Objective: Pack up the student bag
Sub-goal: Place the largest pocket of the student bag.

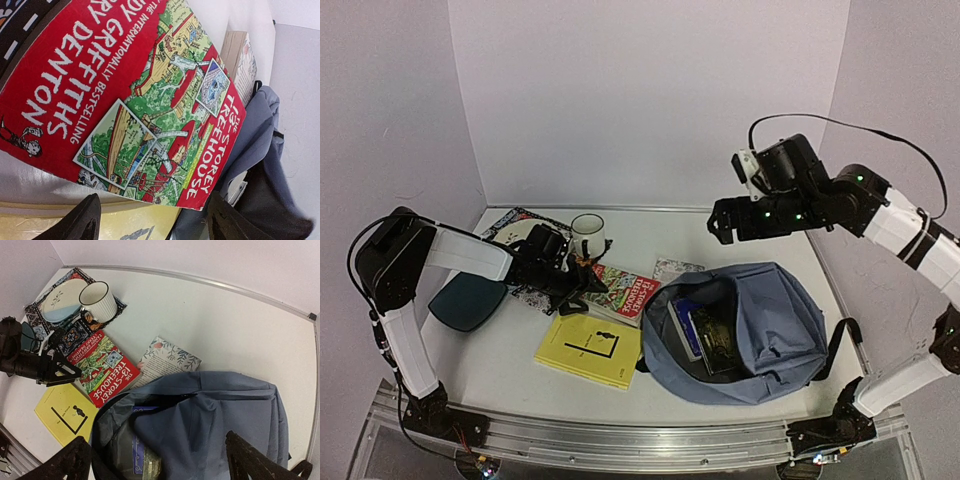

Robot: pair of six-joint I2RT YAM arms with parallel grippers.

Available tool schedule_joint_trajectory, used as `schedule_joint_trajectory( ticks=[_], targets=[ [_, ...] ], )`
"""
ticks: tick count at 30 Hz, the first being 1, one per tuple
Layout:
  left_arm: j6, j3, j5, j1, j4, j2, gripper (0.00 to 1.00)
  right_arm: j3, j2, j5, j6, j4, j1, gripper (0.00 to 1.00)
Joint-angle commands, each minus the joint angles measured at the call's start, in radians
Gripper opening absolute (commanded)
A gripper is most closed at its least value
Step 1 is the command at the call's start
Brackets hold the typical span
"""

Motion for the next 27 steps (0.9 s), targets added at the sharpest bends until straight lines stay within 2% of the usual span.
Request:
schedule_joint_trajectory(
  ticks=[1, 5, 12, 13, 27],
  targets=[
    [0.020, 0.014, -0.007, 0.004, 0.010, 0.006, 0.74, 0.026, -0.070, 0.056, -0.037, -0.030, -0.009, 0.94],
    [0.023, 0.010, -0.001, 0.004, 0.007, 0.007, 0.72, 0.020, -0.050, 0.030, -0.029, -0.023, -0.015, 0.94],
    [0.021, 0.017, 0.002, 0.004, 0.007, 0.004, 0.68, 0.103, 0.234, -0.195, -0.007, 0.034, -0.026, 0.92],
    [0.021, 0.025, -0.001, 0.004, 0.007, 0.011, 0.66, 0.137, 0.346, -0.262, -0.010, 0.083, -0.035, 0.91],
    [0.022, 0.029, 0.016, 0.003, 0.003, 0.068, 0.63, 0.333, 0.751, -0.389, -0.054, 0.153, -0.078, 0.85]
  ],
)
